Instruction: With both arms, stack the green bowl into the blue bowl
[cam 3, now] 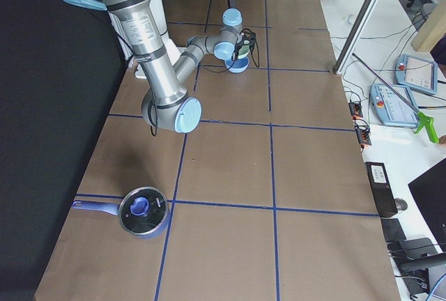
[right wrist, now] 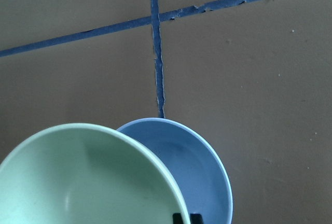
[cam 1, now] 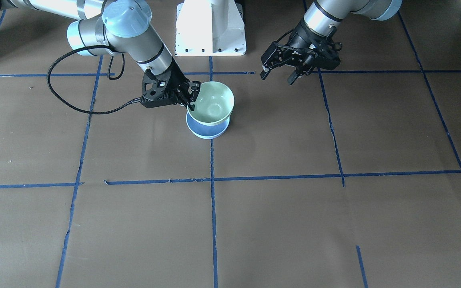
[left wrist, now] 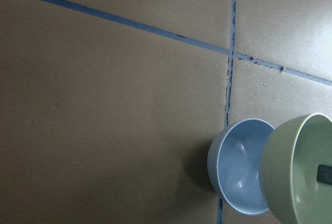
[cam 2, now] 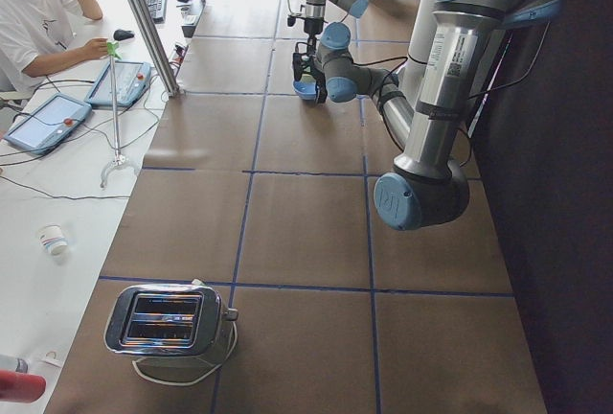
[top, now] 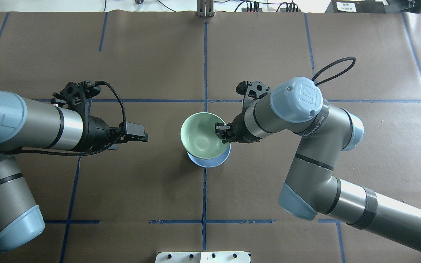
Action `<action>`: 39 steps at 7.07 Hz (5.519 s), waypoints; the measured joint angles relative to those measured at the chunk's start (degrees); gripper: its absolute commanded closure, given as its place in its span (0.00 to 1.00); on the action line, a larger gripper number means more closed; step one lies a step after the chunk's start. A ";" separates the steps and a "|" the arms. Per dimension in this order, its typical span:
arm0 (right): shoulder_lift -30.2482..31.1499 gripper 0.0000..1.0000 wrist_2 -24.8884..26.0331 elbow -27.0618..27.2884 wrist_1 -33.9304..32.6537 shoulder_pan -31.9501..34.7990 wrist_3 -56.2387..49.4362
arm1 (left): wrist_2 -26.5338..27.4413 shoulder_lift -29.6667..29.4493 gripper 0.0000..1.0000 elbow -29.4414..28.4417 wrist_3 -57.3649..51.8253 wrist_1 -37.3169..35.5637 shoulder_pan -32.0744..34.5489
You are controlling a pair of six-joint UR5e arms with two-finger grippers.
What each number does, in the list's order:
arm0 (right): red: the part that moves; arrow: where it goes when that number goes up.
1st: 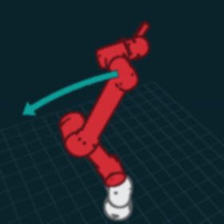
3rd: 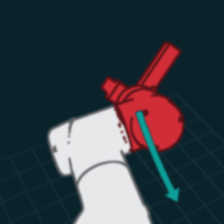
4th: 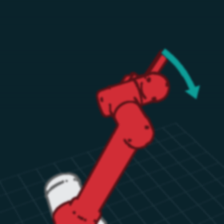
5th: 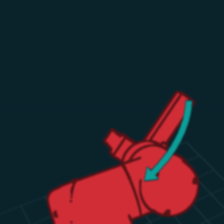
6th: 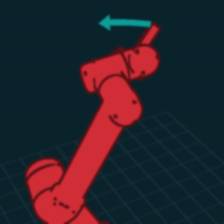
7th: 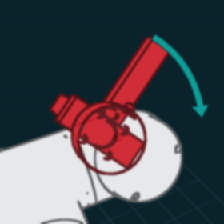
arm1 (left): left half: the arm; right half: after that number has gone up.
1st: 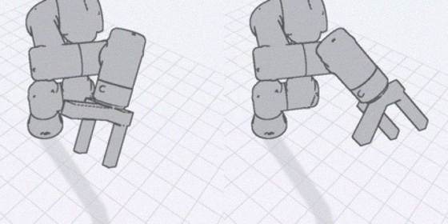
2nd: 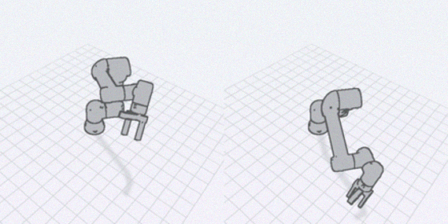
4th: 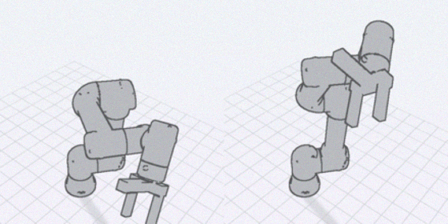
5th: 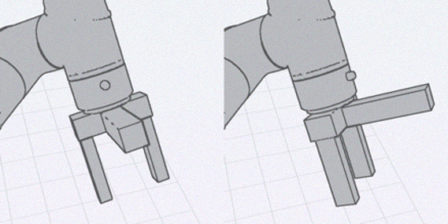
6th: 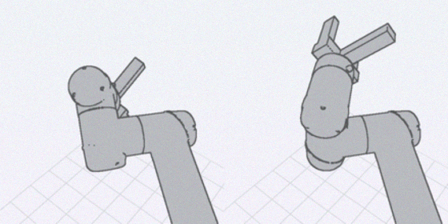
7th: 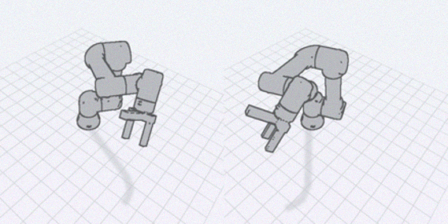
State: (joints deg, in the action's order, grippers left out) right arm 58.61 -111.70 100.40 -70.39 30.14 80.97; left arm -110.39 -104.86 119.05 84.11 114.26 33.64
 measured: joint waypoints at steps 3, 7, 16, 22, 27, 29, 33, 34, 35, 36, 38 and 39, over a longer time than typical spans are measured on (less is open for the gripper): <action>-1.51 0.99 0.31 -3.21 -0.05 -0.55 0.38 | 0.06 0.17 0.00 -0.06 0.00 0.06 0.01; -0.02 0.00 0.03 -3.64 -0.41 0.49 0.10 | 0.17 0.18 0.00 -0.52 0.00 0.04 -0.06; 32.38 0.00 -18.54 0.54 -7.28 46.31 -65.12 | -6.12 13.53 0.00 -7.86 -37.29 -0.29 14.58; 27.97 0.00 -18.61 -7.09 -31.72 63.69 -102.62 | -20.94 15.39 0.00 -16.15 -95.74 -32.81 50.99; 28.58 0.00 -22.58 -8.58 -31.15 60.80 -102.72 | -29.29 16.44 0.00 -15.19 -94.66 -38.20 52.33; 28.60 0.00 -23.09 -8.88 -30.83 60.36 -102.71 | -29.27 16.44 0.00 -12.60 -94.48 -38.15 52.34; 29.01 0.00 -23.17 -10.79 -28.82 60.30 -102.70 | -29.16 17.15 0.00 -10.38 -94.37 -38.20 52.31; 29.73 0.00 -23.22 -11.01 -28.00 60.29 -102.69 | -28.97 17.79 0.00 -10.14 -94.40 -38.25 52.31; 30.68 0.00 -23.26 -10.93 -27.16 60.30 -102.68 | -28.16 18.47 0.00 -10.30 -94.42 -38.35 52.31; 31.66 0.00 -23.29 -10.96 -25.65 60.30 -102.66 | -27.11 19.42 0.00 -10.71 -94.45 -38.46 52.31; 33.24 0.00 -23.24 -10.90 -22.31 60.35 -102.58 | -26.51 22.59 0.00 -10.08 -94.53 -37.98 52.32; 33.53 0.00 -23.26 -10.81 -21.48 60.37 -102.49 | -26.22 22.76 0.00 -10.08 -94.48 -38.02 52.30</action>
State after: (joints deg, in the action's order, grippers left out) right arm 92.14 -134.96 89.58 -91.88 90.52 -21.52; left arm -136.61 -82.10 108.97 -10.37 76.24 85.94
